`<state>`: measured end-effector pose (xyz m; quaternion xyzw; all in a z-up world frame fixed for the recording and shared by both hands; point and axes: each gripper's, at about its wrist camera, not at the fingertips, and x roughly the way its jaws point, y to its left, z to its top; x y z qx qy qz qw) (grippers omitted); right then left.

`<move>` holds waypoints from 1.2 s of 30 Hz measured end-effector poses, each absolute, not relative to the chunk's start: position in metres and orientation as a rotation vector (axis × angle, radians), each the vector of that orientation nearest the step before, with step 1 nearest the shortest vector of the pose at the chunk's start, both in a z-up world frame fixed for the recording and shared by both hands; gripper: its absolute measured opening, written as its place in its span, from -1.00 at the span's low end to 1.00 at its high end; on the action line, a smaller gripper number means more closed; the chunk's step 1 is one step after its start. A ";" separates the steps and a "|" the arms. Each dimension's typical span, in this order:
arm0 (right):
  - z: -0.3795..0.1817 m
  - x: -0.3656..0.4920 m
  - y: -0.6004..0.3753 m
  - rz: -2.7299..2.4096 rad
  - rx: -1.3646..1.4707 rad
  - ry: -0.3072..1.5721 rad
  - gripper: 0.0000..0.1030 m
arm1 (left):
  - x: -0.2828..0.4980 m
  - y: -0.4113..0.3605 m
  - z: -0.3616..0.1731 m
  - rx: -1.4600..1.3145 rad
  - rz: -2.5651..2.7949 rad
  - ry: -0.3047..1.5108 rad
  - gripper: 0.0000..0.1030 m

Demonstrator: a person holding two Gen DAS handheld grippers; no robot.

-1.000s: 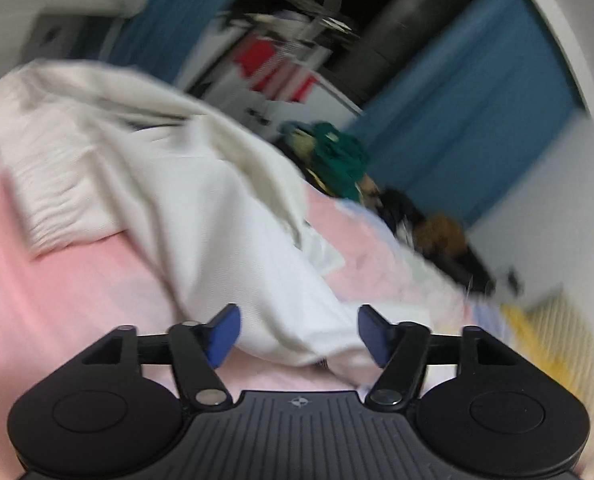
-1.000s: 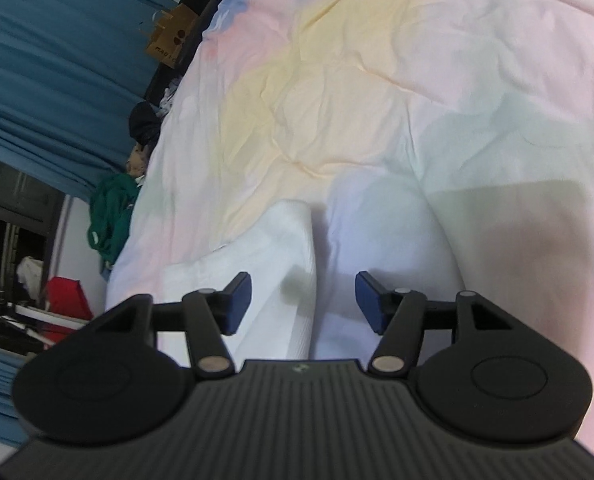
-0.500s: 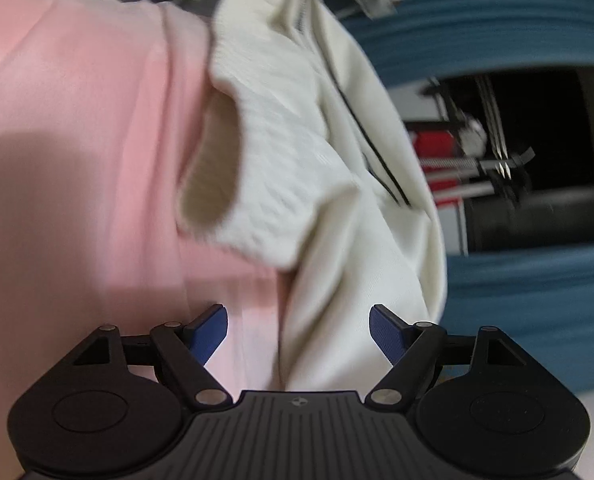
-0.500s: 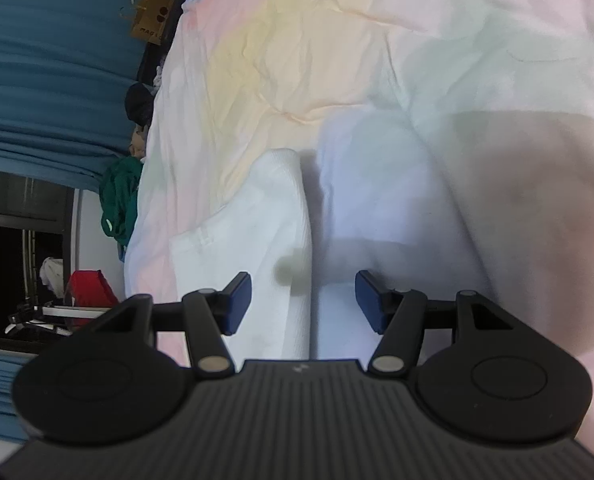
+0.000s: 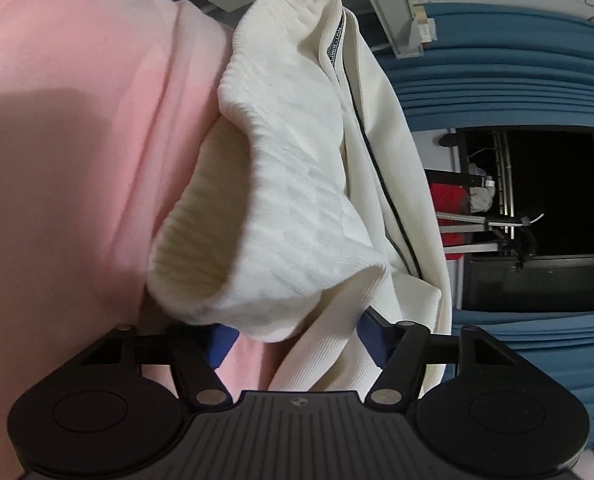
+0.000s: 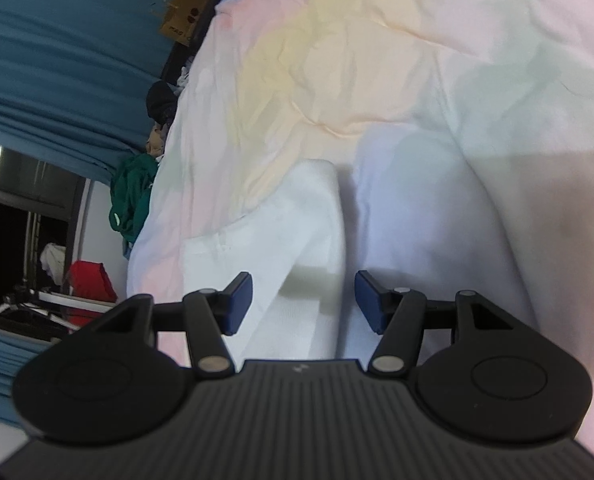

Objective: Fold clothes
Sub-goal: 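Lift the ribbed cuff with the left gripper while the right gripper regrasps the hem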

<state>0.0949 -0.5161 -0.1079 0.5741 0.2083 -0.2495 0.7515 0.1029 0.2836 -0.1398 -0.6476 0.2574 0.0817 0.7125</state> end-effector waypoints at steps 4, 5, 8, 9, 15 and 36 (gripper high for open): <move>-0.102 0.105 -0.512 -0.573 1.128 0.475 -0.06 | 0.104 0.285 -0.144 -1.440 0.188 0.572 -0.18; -0.103 0.109 -0.511 -0.578 1.103 0.491 -0.18 | 0.105 0.285 -0.144 -1.439 0.190 0.577 -0.21; -0.107 0.110 -0.513 -0.597 1.087 0.519 -0.46 | 0.104 0.285 -0.144 -1.434 0.196 0.583 -0.29; -0.108 0.109 -0.514 -0.601 1.088 0.523 -0.53 | 0.104 0.285 -0.144 -1.433 0.197 0.583 -0.30; -0.107 0.104 -0.516 -0.599 1.083 0.519 -0.81 | 0.102 0.288 -0.146 -1.443 0.203 0.584 -0.54; -0.077 0.074 -0.522 -0.615 1.070 0.286 -0.91 | -0.002 0.410 -0.048 -1.221 0.277 0.661 -0.91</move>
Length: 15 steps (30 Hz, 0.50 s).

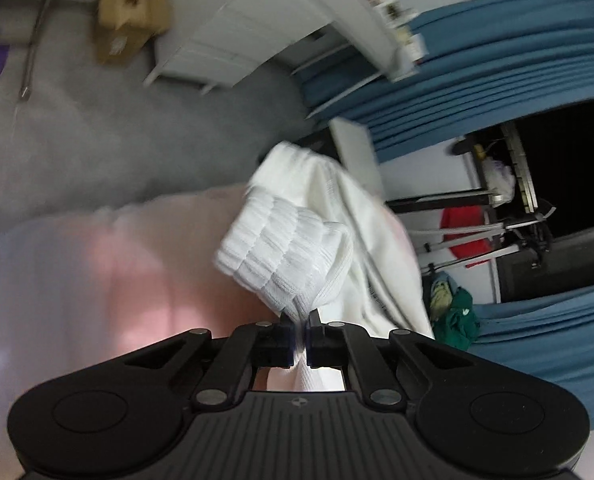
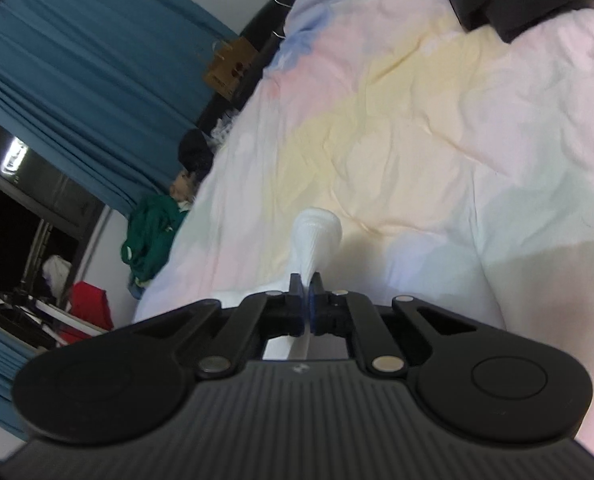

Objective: Fold clothes
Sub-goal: 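Lift the ribbed cuff with the left gripper while the right gripper regrasps the hem, then open both grippers and release the white garment onto the bed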

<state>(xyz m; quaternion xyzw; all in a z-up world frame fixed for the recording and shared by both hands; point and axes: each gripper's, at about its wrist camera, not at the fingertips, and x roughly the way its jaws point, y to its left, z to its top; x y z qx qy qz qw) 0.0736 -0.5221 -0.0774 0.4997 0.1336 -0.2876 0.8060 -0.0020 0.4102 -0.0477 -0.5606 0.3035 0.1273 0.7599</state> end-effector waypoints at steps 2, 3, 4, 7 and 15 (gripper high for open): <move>-0.073 0.065 -0.518 -0.657 1.061 0.274 -0.91 | -0.005 0.412 -0.053 -1.192 0.290 0.684 -0.91; -0.071 0.060 -0.516 -0.679 1.058 0.267 -0.91 | -0.005 0.414 -0.054 -1.179 0.296 0.694 -0.91; -0.068 0.055 -0.514 -0.708 1.043 0.265 -0.91 | -0.002 0.415 -0.056 -1.168 0.299 0.702 -0.91; -0.063 0.042 -0.508 -0.806 1.013 0.284 -0.91 | -0.003 0.415 -0.060 -1.143 0.311 0.725 -0.90; -0.119 0.032 -0.527 -0.968 1.220 0.558 -0.90 | 0.001 0.415 -0.067 -1.121 0.332 0.765 -0.86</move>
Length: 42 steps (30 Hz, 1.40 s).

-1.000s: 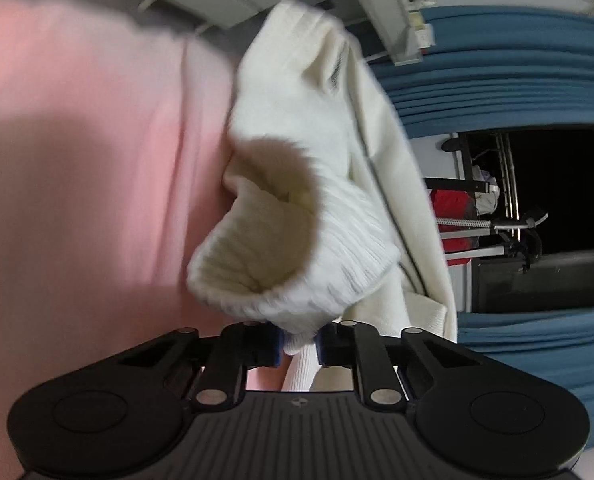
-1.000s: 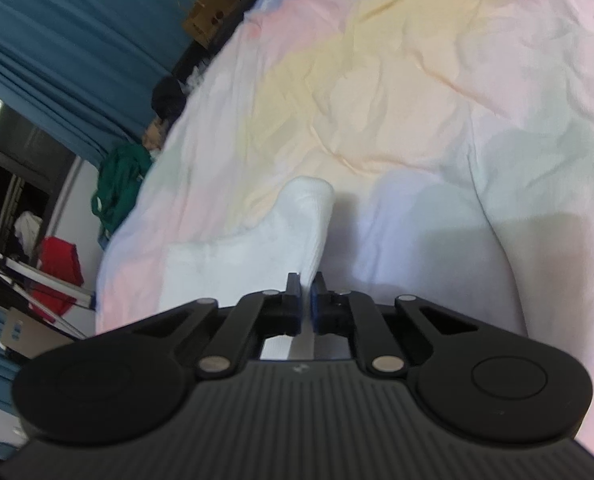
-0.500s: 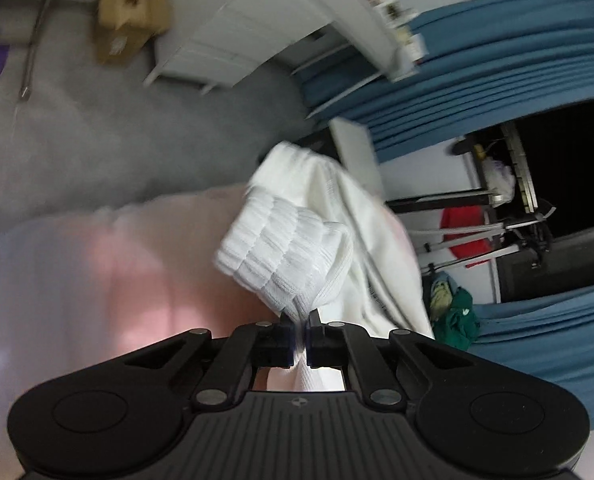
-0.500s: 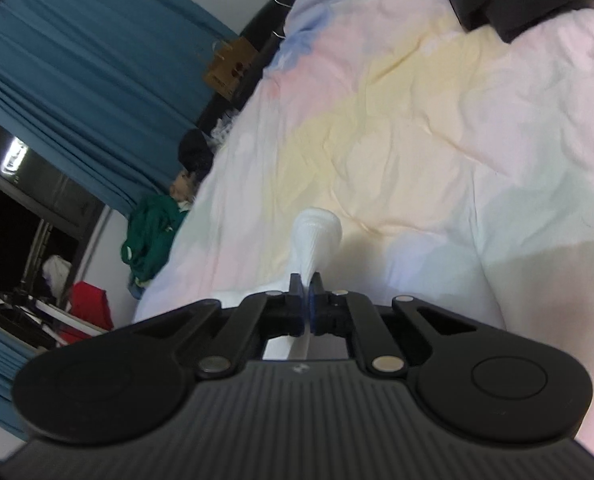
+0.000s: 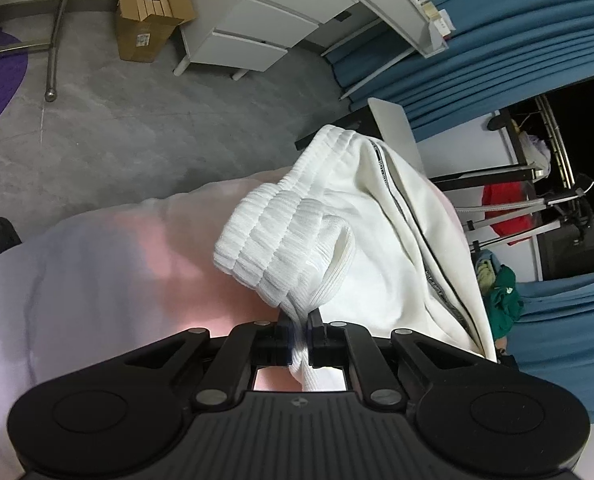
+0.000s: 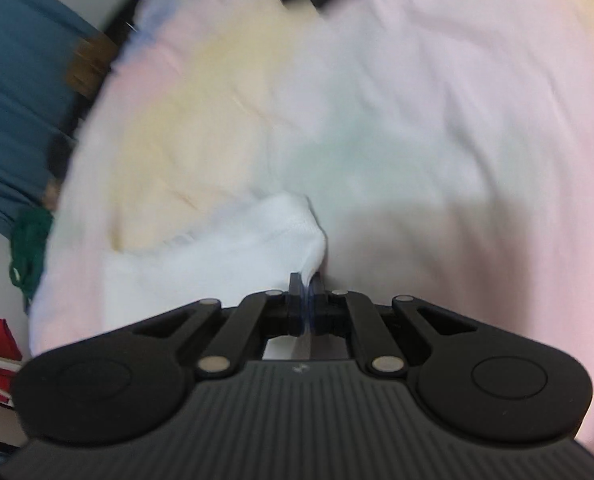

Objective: Fold clothes
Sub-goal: 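Open both grippers and release the white garment onto the bed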

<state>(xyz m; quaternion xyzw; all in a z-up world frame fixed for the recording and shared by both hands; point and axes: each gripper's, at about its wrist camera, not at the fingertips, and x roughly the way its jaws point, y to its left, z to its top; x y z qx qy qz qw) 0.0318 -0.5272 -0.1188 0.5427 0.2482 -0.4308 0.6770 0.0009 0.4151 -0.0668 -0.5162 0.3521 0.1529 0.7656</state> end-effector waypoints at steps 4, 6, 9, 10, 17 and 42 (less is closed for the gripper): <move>-0.110 0.041 -0.522 -0.960 1.137 0.587 -0.86 | 0.001 0.406 -0.057 -1.046 0.320 0.767 -0.68; -0.106 0.043 -0.523 -0.958 1.131 0.578 -0.82 | -0.001 0.401 -0.050 -1.004 0.312 0.765 -0.58; -0.096 0.045 -0.526 -0.948 1.103 0.557 -0.63 | -0.007 0.393 -0.035 -0.920 0.312 0.765 -0.17; -0.090 0.046 -0.523 -0.952 1.072 0.536 -0.52 | -0.010 0.389 -0.028 -0.880 0.311 0.759 -0.02; -0.041 0.052 -0.494 -0.897 0.815 0.385 0.35 | -0.020 0.336 0.020 -0.574 0.274 0.687 0.52; -0.011 0.097 -0.314 -0.130 0.429 0.449 0.35 | 0.059 0.066 -0.006 -0.108 -0.088 0.599 0.57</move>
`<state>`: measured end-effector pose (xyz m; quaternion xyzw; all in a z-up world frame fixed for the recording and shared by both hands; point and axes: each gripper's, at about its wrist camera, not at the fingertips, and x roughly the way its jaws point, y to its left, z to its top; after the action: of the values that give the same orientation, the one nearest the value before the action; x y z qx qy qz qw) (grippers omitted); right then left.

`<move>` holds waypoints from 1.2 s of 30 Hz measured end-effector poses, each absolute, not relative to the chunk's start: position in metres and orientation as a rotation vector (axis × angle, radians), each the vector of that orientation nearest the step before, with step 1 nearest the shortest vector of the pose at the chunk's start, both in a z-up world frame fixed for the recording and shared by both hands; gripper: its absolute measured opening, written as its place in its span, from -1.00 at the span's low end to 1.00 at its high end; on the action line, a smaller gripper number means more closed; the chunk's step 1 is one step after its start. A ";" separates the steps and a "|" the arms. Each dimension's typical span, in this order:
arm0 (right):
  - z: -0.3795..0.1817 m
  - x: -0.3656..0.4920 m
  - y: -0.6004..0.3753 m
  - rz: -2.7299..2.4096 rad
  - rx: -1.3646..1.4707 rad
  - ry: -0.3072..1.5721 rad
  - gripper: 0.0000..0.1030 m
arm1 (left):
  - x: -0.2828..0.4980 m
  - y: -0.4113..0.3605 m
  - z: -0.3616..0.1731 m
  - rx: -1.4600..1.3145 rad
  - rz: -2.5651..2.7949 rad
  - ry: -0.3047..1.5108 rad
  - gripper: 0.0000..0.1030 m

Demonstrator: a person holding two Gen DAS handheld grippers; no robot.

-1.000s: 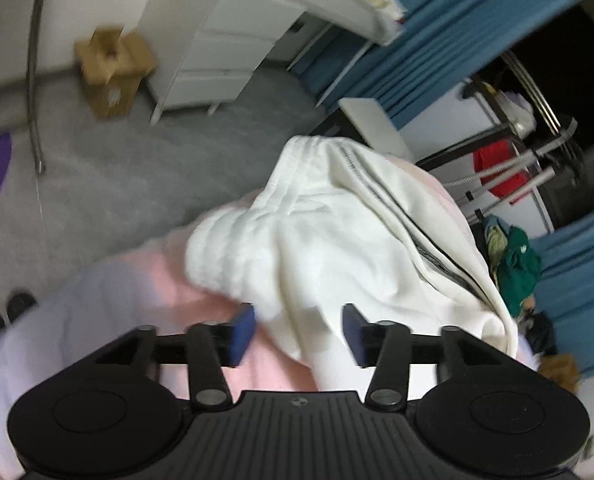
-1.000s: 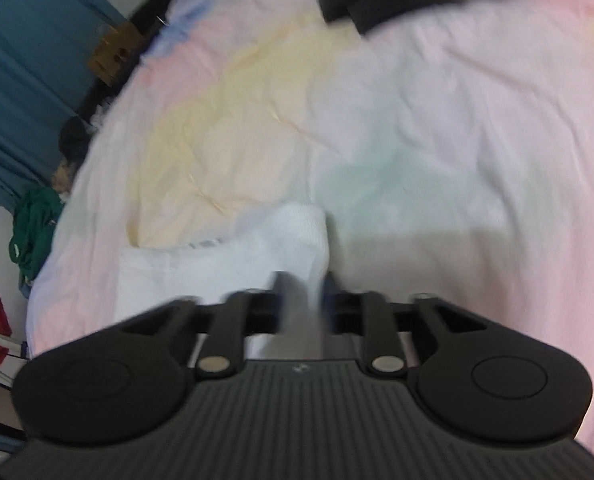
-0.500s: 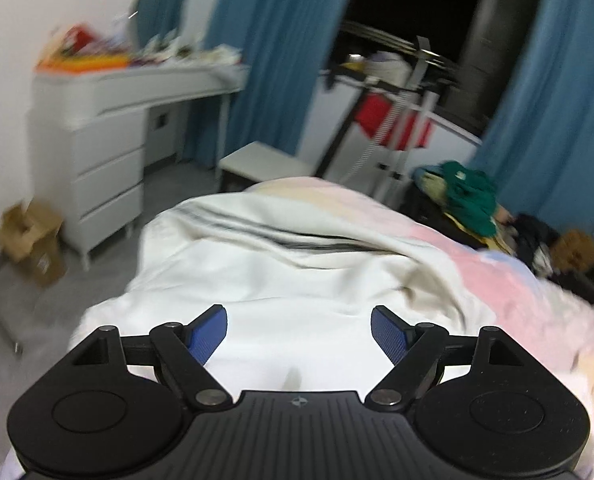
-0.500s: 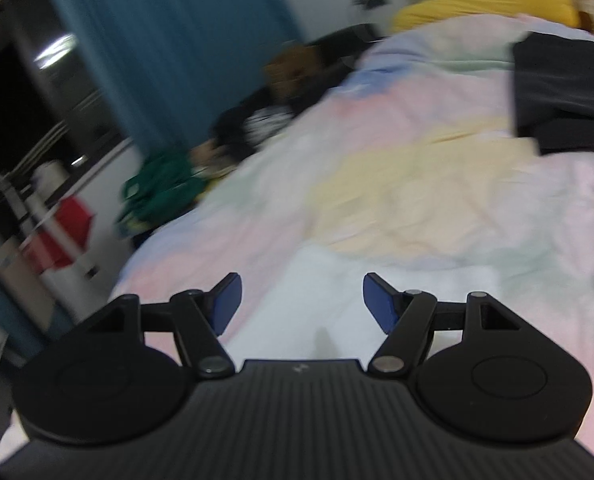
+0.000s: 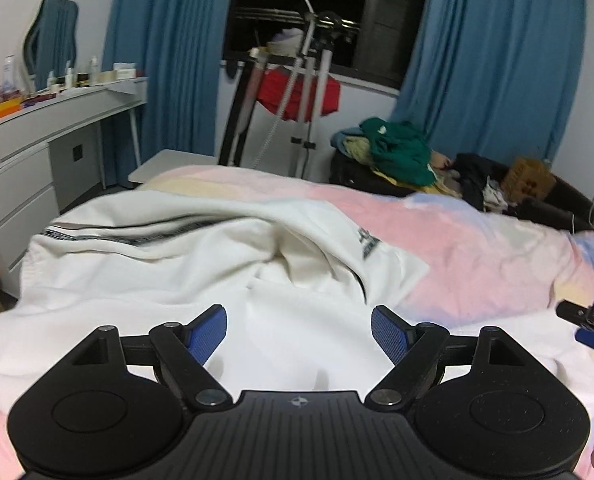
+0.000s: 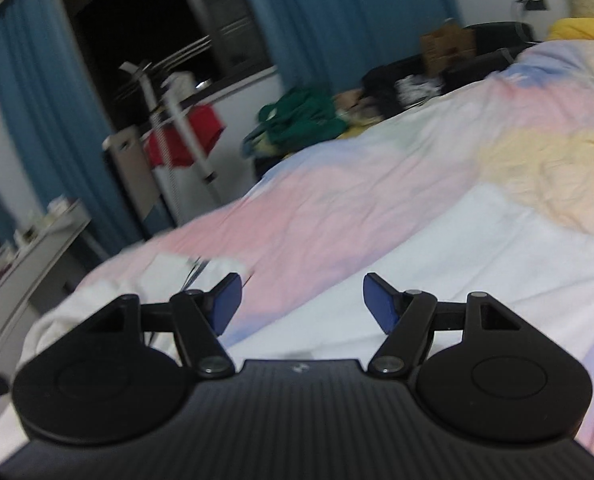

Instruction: Fold clothes

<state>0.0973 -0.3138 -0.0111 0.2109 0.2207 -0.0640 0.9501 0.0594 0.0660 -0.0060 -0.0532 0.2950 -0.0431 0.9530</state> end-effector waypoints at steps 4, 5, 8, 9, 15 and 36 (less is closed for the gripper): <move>-0.012 0.098 -0.299 -0.073 0.396 0.459 0.35 | 0.066 0.062 -0.028 -0.090 -0.086 0.614 0.57; -0.014 0.101 -0.296 -0.056 0.403 0.467 0.35 | 0.067 0.063 -0.032 -0.089 -0.083 0.619 0.57; -0.019 0.112 -0.288 -0.002 0.439 0.507 0.35 | 0.071 0.067 -0.040 -0.066 -0.074 0.618 0.57; -0.022 0.117 -0.284 0.020 0.456 0.525 0.36 | 0.071 0.069 -0.041 -0.060 -0.069 0.614 0.57; -0.036 0.172 -0.263 0.155 0.564 0.646 0.35 | 0.075 0.084 -0.043 -0.063 -0.046 0.601 0.57; -0.077 0.301 -0.248 -0.006 0.763 0.598 -0.86 | 0.115 0.118 -0.072 -0.167 -0.054 0.597 0.64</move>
<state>0.3007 -0.2476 -0.0772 0.3670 0.2873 -0.0030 0.8847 0.1151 0.1185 -0.0722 -0.0824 0.2937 -0.0264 0.9520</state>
